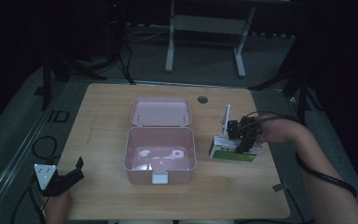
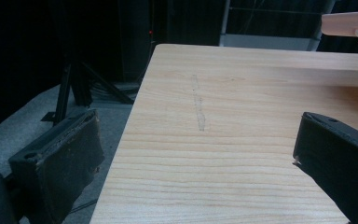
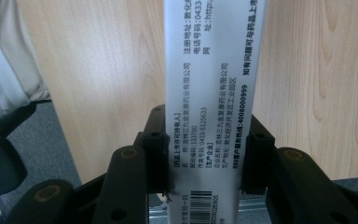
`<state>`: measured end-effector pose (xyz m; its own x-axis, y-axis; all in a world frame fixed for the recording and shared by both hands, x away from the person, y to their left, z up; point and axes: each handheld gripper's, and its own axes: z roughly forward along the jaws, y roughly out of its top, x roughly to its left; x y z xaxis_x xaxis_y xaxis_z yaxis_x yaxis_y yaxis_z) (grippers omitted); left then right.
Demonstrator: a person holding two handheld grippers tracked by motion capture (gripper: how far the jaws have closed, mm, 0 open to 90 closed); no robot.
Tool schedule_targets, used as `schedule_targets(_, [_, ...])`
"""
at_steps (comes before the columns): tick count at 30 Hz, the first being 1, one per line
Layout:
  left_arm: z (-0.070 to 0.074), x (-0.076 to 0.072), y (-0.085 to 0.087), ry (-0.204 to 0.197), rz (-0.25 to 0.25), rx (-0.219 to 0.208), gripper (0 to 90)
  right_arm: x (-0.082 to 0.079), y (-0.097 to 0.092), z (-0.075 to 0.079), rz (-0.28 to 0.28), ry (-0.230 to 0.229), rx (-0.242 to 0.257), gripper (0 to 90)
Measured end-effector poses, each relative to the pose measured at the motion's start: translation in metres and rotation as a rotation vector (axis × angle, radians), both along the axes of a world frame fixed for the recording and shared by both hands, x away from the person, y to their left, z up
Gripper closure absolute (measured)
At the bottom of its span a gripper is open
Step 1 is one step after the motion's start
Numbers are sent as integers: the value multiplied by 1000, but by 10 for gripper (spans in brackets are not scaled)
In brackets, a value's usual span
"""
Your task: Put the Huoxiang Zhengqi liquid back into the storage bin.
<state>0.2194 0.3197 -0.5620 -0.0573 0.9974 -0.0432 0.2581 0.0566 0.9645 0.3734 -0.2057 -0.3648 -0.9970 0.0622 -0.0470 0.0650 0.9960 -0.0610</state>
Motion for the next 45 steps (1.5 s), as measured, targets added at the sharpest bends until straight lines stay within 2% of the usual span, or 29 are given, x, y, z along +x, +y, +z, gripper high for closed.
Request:
schedule_targets(12, [0, 0, 1, 2, 0, -3, 13, -4, 16, 31, 18, -26, 22, 621])
schedule_targets(26, [0, 0, 1, 3, 0, -2, 14, -10, 41, 57, 37, -49, 43, 622])
schedule_targets(32, [0, 0, 1, 1, 0, -4, 13, -11, 62, 61, 57, -49, 32, 621])
schedule_targets(41, [0, 0, 1, 1, -2, -7, 14, -12, 92, 57, 95, -32, 19, 621])
schedule_targets(45, [0, 0, 1, 0, -2, -8, 13, -11, 112, 54, 110, -26, 12, 621])
